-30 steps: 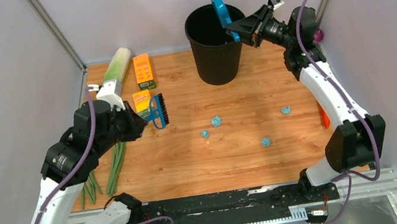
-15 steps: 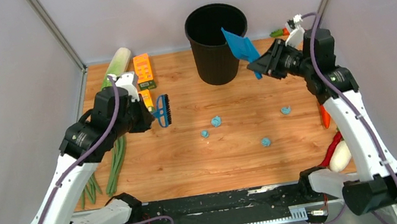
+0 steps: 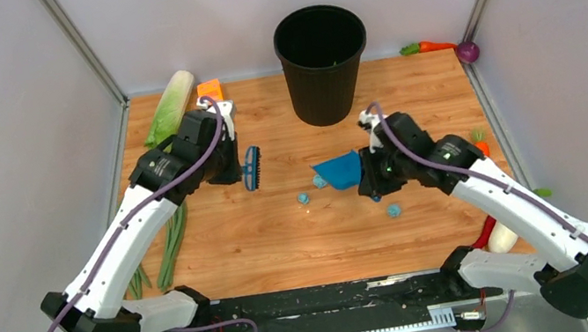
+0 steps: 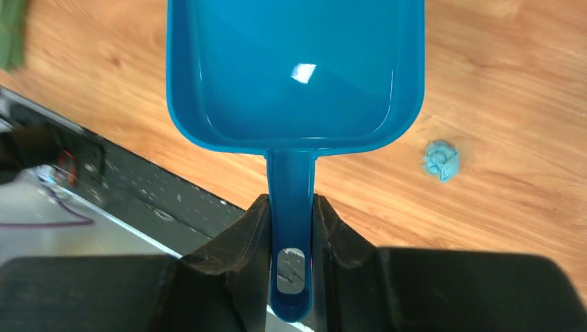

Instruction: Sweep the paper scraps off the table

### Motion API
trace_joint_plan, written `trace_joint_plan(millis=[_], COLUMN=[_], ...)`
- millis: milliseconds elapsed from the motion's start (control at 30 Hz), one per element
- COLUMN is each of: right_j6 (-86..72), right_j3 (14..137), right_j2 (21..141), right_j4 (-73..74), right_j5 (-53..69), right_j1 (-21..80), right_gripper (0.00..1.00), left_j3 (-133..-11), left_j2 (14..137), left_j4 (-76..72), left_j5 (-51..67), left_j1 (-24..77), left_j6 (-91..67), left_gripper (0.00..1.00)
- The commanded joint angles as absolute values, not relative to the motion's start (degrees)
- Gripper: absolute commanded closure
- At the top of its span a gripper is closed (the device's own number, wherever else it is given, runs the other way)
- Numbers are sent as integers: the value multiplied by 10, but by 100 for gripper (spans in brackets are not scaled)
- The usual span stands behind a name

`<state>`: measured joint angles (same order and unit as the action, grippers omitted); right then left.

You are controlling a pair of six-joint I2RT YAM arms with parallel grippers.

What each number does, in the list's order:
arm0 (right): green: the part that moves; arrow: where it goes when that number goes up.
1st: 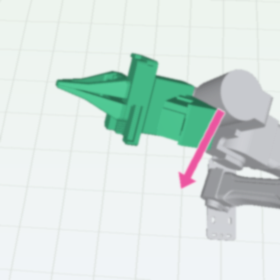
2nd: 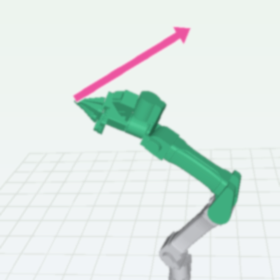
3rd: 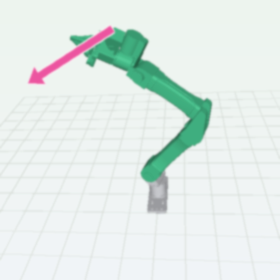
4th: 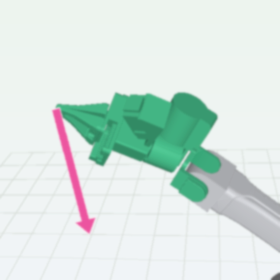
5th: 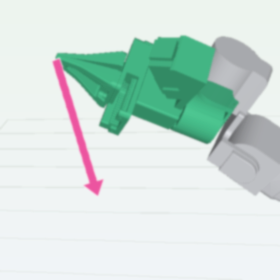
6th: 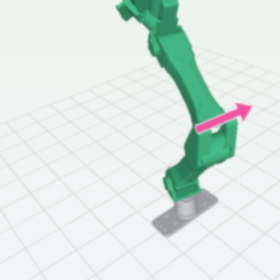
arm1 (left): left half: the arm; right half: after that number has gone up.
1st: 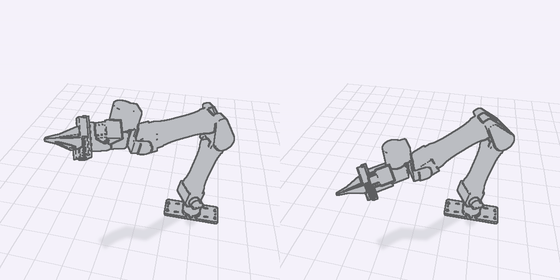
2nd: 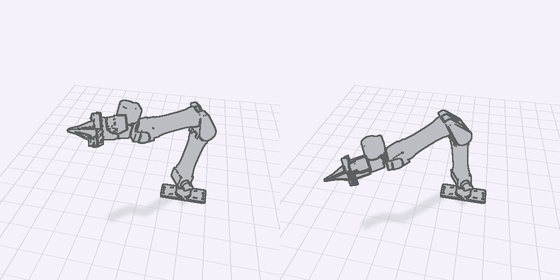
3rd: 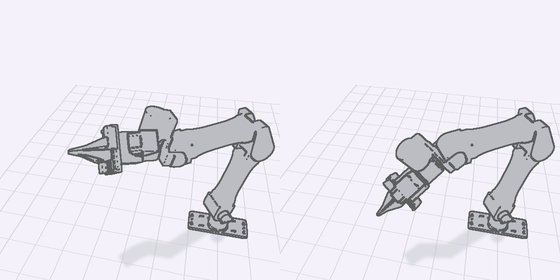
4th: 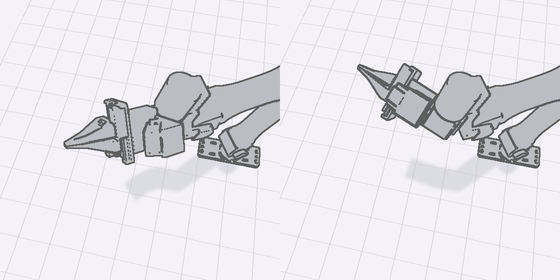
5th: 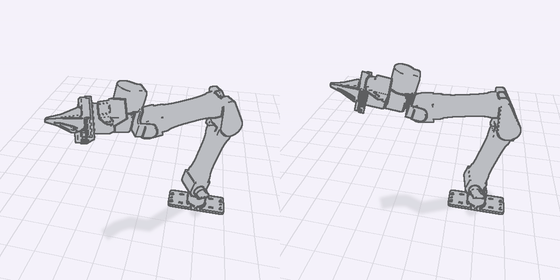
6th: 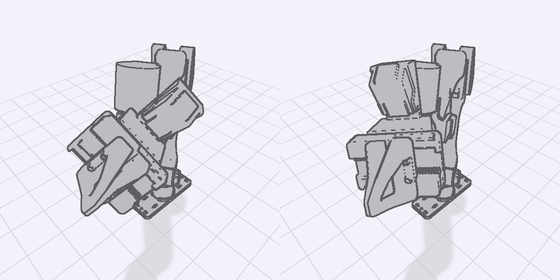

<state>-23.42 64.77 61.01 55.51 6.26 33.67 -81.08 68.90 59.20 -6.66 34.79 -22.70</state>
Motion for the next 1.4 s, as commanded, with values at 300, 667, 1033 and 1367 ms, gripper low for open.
trace_joint_plan(millis=[300,667,1033,1367], right_j6=[-250,-218,-190,-181], right_j3=[578,548,535,500], right_j2=[664,743,784,785], right_j4=[548,497,426,367], right_j5=[-76,-97,-73,-69], right_j1=[496,565,579,581], right_gripper=[100,100,100,100], left_j3=[-743,-754,-793,-807], left_j2=[772,862,968,989], left_j4=[516,481,489,534], left_j5=[-48,-40,-4,52], left_j1=[349,350,406,453], left_j6=[-175,-126,-40,-10], left_gripper=[100,100,100,100])
